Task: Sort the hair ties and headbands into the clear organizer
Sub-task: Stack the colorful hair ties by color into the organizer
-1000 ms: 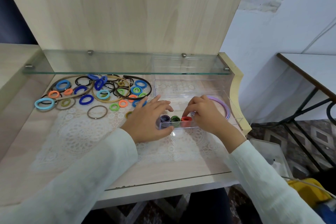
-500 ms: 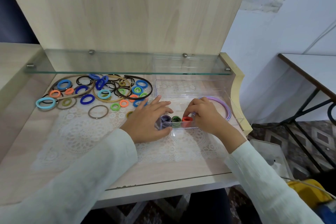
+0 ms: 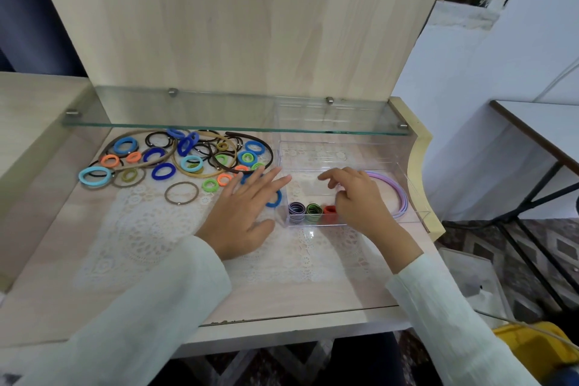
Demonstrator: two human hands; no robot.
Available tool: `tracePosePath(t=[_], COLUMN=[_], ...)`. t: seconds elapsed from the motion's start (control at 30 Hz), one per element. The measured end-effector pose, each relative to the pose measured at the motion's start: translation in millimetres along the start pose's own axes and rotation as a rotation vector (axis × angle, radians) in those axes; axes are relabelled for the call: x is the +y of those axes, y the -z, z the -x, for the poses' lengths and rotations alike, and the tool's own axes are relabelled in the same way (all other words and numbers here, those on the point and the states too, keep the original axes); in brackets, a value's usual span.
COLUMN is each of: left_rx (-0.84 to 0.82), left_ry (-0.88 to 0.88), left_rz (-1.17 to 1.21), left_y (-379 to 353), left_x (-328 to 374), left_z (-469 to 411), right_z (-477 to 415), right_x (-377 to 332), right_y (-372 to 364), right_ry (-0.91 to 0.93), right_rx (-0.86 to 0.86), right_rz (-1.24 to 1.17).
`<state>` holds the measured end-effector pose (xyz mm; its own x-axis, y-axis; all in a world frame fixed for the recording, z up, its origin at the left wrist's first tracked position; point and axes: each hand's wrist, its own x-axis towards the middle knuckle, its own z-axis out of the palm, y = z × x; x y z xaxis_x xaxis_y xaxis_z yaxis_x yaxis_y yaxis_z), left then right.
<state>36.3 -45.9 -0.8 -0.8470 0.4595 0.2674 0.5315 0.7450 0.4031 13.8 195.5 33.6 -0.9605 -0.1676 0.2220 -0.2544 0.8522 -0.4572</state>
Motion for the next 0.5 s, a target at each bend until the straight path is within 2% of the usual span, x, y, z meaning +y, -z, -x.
tracePosePath(t=[0.13, 0.23, 0.37, 0.5], left_rx=[0.181, 0.289, 0.307, 0.331], left_ry=[0.108, 0.203, 0.384, 0.470], left_rz=[-0.083, -0.211, -0.309, -0.337], left_y=[7.8, 14.3, 22.5, 28.7], left_x=[-9.8, -21.8, -40.8, -54.8], left_z=[7.4, 11.5, 19.0, 29.5], right_z=[-2.6, -2.5, 2.6, 8.4], right_x=[-22.3, -49.4, -89.1, -113.6], right_y=[-13.6, -24.2, -41.0, -66.1], right_ry=[-0.017, 0.047, 0.135, 0.207], right_rx=[0.215, 0.361, 0.338, 0.269], right_rz=[-0.065, -0.078, -0.122, -0.141])
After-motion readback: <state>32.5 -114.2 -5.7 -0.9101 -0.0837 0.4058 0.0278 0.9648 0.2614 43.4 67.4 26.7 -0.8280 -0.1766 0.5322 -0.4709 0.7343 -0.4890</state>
